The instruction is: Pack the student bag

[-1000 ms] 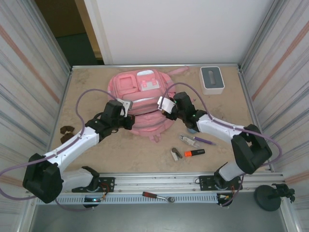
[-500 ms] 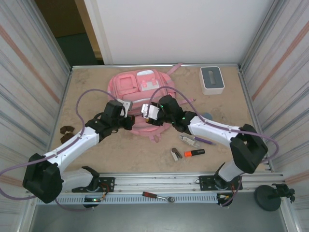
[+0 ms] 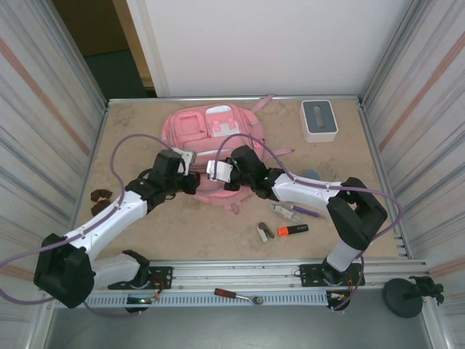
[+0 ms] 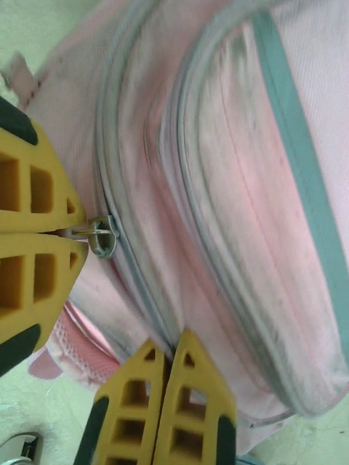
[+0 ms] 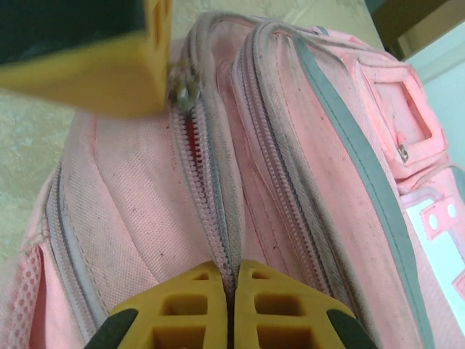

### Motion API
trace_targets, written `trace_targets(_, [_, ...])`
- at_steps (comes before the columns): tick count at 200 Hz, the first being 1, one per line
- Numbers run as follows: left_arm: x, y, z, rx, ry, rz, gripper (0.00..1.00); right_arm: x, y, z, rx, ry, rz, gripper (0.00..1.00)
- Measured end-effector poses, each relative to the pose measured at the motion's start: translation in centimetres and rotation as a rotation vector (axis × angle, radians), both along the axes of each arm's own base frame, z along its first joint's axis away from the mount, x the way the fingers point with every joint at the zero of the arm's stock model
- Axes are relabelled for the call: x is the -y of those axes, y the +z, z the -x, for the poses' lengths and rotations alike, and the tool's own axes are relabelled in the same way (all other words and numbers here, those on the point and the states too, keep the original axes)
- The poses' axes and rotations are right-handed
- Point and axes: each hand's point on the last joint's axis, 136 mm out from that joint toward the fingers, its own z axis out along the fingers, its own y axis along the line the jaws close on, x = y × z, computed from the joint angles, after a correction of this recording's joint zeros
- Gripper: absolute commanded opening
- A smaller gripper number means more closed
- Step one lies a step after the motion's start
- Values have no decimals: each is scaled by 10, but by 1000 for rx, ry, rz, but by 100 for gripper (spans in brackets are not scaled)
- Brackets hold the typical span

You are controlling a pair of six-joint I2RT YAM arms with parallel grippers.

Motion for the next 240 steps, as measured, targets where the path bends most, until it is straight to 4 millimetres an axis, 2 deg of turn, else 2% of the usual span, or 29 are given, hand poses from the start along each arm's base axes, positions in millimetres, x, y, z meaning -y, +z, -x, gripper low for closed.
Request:
trace_targets(38, [-36,1,-12,16,101,6,0,22,9,-1,16,-24,-43,0])
trace_targets(81, [-49,-2,-25,10,135,32,0,30,14,1,24,-17,-81,0])
trace_targets(113, [-50,-18,-34,-38,127,68,0,30,15,0,26,-9,-93,0])
trace_targets(141, [-47,-25,-50,-58,116,101,0,31,15,-1,18,-6,-96,0])
trace_targets(179, [-46,-16,-57,-29,94,150,0,33,16,-3,14,-5,-99,0])
trace_targets(220, [-47,-1,-50,21,72,201,0,30,20,-8,8,-7,-95,0])
trace_targets(240, [-41,0,-46,28,53,197,0,29,17,-13,0,-22,-76,0])
